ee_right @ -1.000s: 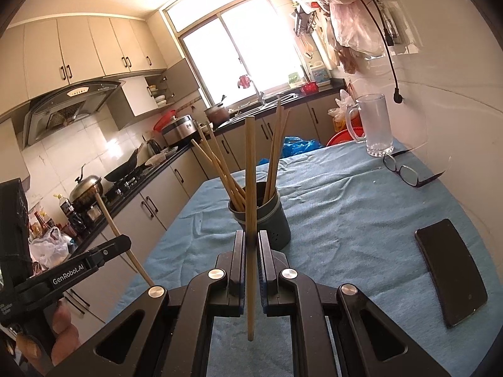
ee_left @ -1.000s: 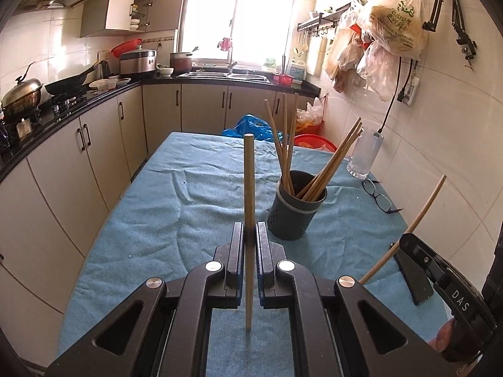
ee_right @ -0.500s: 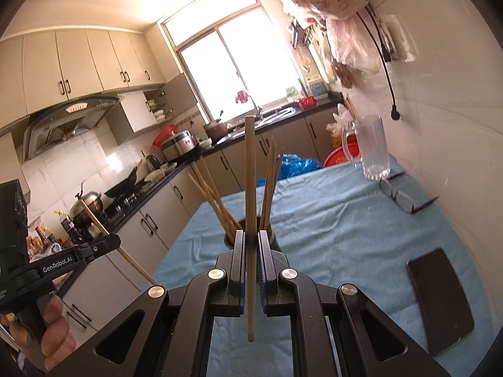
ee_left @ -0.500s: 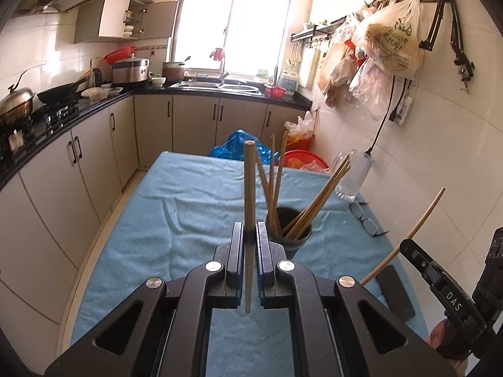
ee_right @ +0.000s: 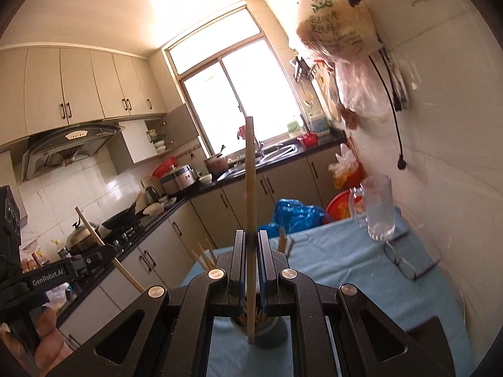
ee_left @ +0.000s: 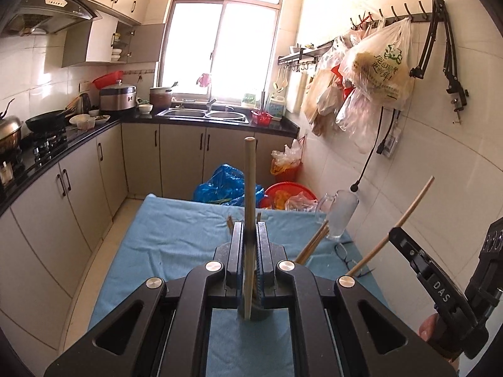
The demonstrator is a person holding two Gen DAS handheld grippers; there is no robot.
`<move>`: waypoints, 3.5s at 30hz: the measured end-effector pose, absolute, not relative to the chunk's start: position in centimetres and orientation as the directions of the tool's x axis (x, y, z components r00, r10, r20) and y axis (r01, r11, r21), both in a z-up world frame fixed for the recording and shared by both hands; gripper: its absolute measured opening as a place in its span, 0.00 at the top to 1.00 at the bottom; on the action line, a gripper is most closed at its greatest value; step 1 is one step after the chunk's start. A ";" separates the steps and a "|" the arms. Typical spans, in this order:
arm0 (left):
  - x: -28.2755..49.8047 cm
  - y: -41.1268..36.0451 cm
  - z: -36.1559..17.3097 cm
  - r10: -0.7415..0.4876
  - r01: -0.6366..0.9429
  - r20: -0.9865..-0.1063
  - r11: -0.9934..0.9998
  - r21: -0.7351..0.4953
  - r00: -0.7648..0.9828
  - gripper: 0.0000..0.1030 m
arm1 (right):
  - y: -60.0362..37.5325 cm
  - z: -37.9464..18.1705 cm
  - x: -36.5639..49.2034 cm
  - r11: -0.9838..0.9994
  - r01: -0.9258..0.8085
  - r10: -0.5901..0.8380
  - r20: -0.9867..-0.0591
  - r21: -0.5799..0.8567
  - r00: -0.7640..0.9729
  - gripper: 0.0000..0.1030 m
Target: Organize utensils
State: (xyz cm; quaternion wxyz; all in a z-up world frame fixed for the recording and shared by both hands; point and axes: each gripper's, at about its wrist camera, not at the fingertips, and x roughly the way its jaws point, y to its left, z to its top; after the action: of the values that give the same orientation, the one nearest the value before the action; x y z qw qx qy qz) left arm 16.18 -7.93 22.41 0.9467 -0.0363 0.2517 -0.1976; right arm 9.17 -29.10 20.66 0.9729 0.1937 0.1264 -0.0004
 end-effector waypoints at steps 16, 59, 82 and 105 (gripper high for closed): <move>22.9 -10.6 18.1 -0.441 0.369 -0.508 0.898 -0.241 0.740 0.94 | -28.4 17.8 17.1 0.939 0.085 0.024 -0.311 0.332 0.950 0.93; 23.6 -8.8 12.5 -0.344 0.282 -0.565 0.939 -0.197 0.750 0.55 | -27.9 12.8 16.3 0.941 0.118 0.030 -0.428 0.316 0.903 0.86; 9.5 -1.0 7.5 0.029 0.004 -0.541 0.998 0.061 0.841 0.00 | -25.7 10.8 5.1 0.933 0.358 -0.294 -0.482 0.044 0.825 0.06; -1.9 0.3 3.1 0.126 -0.016 -0.561 0.980 0.197 0.818 0.00 | -21.9 6.9 -6.2 0.894 0.447 -0.391 -0.527 -0.023 0.755 0.04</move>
State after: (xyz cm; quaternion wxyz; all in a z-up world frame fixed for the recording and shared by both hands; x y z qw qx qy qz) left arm -1.93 0.35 3.11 0.9490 0.0920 0.2991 0.0372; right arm -6.16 -21.86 6.91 0.9352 0.0521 0.2690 -0.2241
